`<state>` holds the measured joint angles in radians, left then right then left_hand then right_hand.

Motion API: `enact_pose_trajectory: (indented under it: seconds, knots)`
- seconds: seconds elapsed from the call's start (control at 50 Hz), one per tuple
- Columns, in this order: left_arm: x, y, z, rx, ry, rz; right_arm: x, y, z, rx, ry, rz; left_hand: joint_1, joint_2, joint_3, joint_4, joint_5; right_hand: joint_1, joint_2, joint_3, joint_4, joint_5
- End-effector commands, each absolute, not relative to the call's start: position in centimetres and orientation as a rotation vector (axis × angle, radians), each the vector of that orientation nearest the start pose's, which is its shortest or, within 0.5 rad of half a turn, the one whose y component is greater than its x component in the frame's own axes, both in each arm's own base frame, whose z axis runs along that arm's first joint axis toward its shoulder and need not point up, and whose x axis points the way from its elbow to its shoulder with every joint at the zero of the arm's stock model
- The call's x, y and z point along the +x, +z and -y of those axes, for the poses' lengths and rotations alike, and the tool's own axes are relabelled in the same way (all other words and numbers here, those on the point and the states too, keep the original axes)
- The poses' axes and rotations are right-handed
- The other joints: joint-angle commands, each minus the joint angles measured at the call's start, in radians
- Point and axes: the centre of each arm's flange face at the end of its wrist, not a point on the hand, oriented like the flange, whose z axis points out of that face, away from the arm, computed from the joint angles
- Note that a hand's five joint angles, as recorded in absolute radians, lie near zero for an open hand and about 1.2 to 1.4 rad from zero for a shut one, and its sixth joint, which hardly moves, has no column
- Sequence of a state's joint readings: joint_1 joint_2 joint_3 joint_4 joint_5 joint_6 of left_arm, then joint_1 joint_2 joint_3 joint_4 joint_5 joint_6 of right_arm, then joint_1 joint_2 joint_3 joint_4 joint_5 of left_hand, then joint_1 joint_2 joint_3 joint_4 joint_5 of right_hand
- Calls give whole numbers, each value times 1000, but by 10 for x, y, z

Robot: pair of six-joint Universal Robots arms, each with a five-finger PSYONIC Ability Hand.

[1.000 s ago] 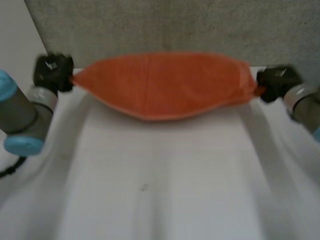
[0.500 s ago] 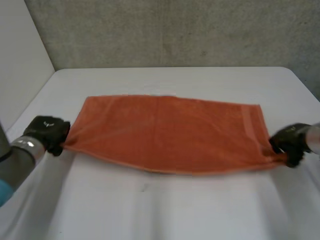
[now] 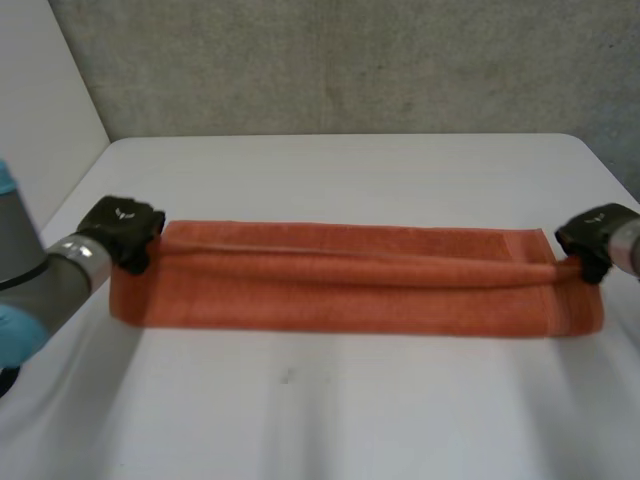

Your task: Fold the laundry

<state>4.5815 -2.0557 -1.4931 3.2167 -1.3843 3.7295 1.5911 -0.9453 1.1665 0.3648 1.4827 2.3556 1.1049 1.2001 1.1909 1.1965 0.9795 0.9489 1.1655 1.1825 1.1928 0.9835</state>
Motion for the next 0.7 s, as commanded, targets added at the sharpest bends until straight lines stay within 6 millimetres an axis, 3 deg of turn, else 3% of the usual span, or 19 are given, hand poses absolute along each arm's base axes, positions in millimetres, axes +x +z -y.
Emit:
enact_pose_trajectory:
  seconds: [0.02, 0.12, 0.26, 0.3, 0.32, 0.34, 0.36, 0.4, 0.48, 0.58, 0.7]
  knots:
    - [-213, 151, 398, 936, -1856, -2139, 176, 148, 411, -1217, -1734, -2720, 291, 196, 205, 200, 242, 447, 231, 214, 203, 238]
    - [-222, 137, 419, 924, -1903, -2089, 185, 138, 429, -1205, -1877, -2702, 291, 196, 205, 200, 242, 447, 231, 214, 203, 238]
    - [-234, 132, 425, 940, -1986, -2021, 196, 134, 439, -1192, -1987, -2639, 168, 73, 82, 77, 119, 447, 231, 214, 203, 238]
    - [-239, 132, 424, 946, -2009, -2001, 199, 137, 441, -1180, -2027, -2614, 90, -6, 4, -2, 41, 172, -45, -62, -72, -37]
    - [-241, 131, 422, 951, -2013, -1999, 199, 138, 442, -1176, -2046, -2605, 14, -82, -72, -78, -36, -95, -312, -329, -339, -304]
    - [-243, 131, 421, 956, -2016, -1998, 201, 139, 443, -1166, -2078, -2586, -109, -204, -195, -201, -158, -539, -756, -773, -783, -749]
    - [-246, 130, 417, 968, -2019, -1999, 202, 140, 444, -1162, -2097, -2574, -462, -557, -548, -554, -511, -695, -912, -929, -939, -904]
    - [-249, 128, 412, 983, -2010, -2010, 203, 142, 444, -1140, -2119, -2562, -770, -865, -856, -861, -819, -774, -991, -1008, -1018, -983]
    - [-253, 135, 403, 1012, -2012, -1984, 198, 158, 443, -999, -2168, -2530, -909, -1004, -995, -1001, -958, -774, -991, -1008, -1018, -983]
    - [-251, 152, 389, 1011, -2013, -1965, 195, 206, 430, -779, -2259, -2406, -909, -1004, -995, -1001, -958, -774, -991, -1008, -1018, -983]
    - [-245, 171, 368, 1002, -2015, -1972, 188, 237, 409, -718, -2263, -2336, -912, -1007, -998, -1004, -961, -774, -991, -1008, -1018, -983]
